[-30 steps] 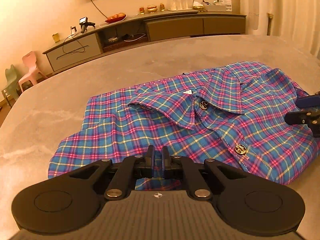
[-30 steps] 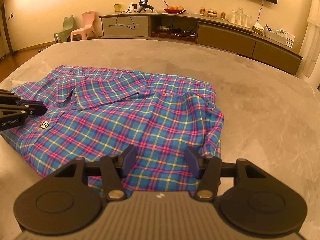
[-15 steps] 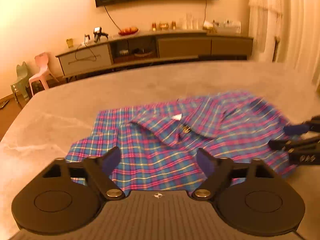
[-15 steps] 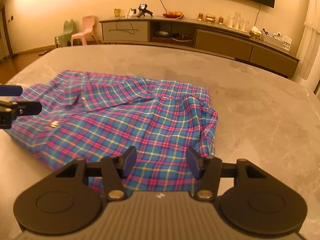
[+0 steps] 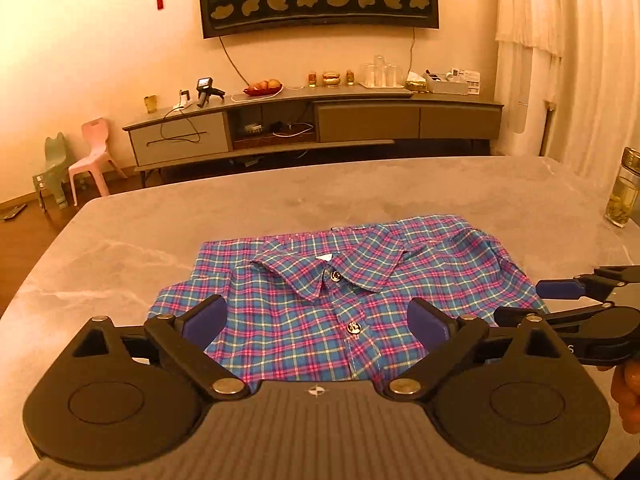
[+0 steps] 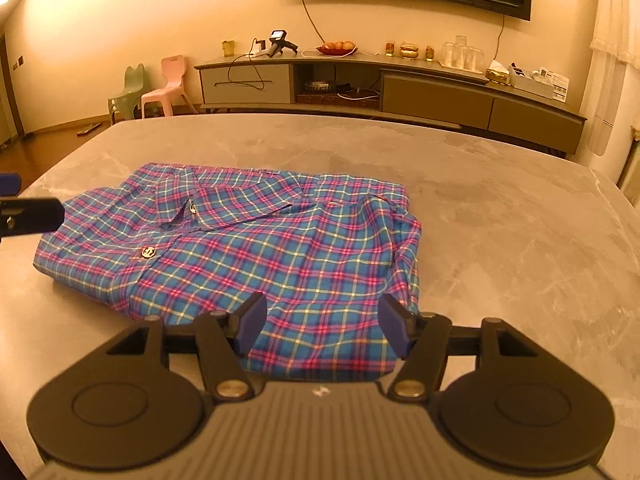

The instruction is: Fold clothes

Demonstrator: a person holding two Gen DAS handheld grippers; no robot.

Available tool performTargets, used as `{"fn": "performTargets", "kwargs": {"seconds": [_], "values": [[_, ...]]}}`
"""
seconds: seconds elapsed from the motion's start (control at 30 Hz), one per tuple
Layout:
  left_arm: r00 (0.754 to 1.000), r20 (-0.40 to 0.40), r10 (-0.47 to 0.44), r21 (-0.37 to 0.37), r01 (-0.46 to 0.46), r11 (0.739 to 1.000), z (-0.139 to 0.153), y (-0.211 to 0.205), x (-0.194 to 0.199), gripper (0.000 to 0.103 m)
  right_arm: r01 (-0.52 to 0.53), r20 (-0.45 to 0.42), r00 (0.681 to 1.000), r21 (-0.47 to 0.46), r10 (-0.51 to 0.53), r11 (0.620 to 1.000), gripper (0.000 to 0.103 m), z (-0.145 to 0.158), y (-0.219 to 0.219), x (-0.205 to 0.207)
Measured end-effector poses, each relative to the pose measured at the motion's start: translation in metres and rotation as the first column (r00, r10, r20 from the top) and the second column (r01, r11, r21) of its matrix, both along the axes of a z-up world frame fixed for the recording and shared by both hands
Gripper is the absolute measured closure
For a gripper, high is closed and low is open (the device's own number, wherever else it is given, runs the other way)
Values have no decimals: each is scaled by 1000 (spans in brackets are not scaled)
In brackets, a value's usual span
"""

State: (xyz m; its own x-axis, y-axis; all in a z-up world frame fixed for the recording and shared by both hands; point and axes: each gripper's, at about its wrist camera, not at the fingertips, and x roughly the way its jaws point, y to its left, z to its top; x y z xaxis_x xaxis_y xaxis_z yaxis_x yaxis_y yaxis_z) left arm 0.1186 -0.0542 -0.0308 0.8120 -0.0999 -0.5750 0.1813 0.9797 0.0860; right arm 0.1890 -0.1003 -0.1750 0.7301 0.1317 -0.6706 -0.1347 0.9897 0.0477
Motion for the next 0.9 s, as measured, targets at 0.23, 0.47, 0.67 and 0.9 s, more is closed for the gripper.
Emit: {"fn": "performTargets", "kwargs": {"seconds": [0.23, 0.47, 0.67, 0.9], "values": [[1000, -2, 13, 17, -13, 1000, 4, -3, -8, 6, 8, 0, 1000, 24, -8, 1000, 38, 0, 3, -13], [1000, -11, 20, 21, -20, 1000, 3, -5, -12, 6, 11, -9, 1000, 24, -11, 1000, 38, -4, 8, -20], [999, -27, 27, 28, -26, 999, -2, -6, -13, 6, 14, -11, 1000, 26, -13, 1000, 36, -5, 10, -24], [998, -45, 42, 53, -39, 998, -11, -10, -14, 1, 15, -5, 1000, 28, -15, 1000, 33, -3, 14, -29]]}}
